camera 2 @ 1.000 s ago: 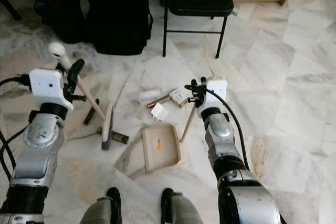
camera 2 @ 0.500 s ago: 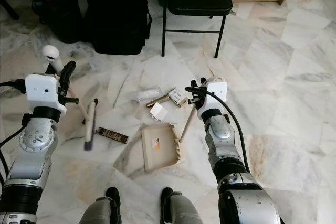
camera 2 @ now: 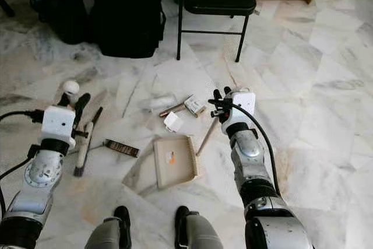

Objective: Sweep floor

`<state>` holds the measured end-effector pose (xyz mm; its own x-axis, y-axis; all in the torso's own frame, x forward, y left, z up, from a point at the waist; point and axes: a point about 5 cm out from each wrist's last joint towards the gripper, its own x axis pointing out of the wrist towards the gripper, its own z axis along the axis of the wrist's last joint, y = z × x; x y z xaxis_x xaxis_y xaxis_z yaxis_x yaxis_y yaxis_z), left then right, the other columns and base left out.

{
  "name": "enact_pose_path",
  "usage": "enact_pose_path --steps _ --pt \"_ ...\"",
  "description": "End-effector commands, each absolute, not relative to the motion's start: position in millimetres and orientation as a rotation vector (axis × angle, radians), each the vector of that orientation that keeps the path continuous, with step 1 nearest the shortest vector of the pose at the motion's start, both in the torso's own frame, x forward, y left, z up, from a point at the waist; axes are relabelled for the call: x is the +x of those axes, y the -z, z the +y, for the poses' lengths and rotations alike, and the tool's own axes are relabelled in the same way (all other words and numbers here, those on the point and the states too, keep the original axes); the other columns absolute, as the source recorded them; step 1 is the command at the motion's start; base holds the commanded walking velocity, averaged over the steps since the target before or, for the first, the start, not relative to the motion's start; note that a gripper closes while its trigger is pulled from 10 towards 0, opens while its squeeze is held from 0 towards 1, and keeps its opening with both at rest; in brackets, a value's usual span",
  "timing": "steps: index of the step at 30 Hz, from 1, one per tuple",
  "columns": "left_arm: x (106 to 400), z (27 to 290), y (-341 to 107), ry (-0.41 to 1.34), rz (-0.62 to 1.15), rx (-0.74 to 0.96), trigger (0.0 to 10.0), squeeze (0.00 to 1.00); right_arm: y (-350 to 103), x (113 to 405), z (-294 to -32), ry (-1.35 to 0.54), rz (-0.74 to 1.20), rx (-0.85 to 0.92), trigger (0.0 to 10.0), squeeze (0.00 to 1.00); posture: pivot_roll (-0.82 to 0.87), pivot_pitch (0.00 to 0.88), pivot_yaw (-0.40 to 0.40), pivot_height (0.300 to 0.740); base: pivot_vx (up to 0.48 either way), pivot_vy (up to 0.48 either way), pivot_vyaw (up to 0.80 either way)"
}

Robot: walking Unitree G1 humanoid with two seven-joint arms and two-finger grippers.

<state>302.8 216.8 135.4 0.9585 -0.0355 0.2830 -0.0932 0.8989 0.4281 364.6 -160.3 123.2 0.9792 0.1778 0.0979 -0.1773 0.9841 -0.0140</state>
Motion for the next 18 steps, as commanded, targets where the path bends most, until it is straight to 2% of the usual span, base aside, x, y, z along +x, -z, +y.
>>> enact_pose_path --steps 1,8,11,18 --pt "295 217 -122 0.008 -0.245 0.457 10.0 0.0 -94 353 -166 -0.174 0.031 -0.006 10.0 0.0 -0.04 0.407 -0.1 0.74 0.0 0.0 0.0" --pt "286 215 -111 0.026 -0.197 0.369 10.0 0.0 -95 354 -165 -0.179 0.032 -0.008 10.0 0.0 -0.04 0.402 -0.105 0.74 0.0 0.0 0.0" --pt "280 227 -112 -0.019 -0.173 0.278 10.0 0.0 -98 357 -163 -0.18 0.03 -0.005 10.0 0.0 -0.02 0.387 -0.101 0.74 0.0 0.0 0.0" --pt "269 237 -123 -0.018 -0.175 0.192 10.0 0.0 -104 362 -159 -0.176 0.022 0.006 10.0 0.0 0.01 0.351 -0.09 0.74 0.0 0.0 0.0"
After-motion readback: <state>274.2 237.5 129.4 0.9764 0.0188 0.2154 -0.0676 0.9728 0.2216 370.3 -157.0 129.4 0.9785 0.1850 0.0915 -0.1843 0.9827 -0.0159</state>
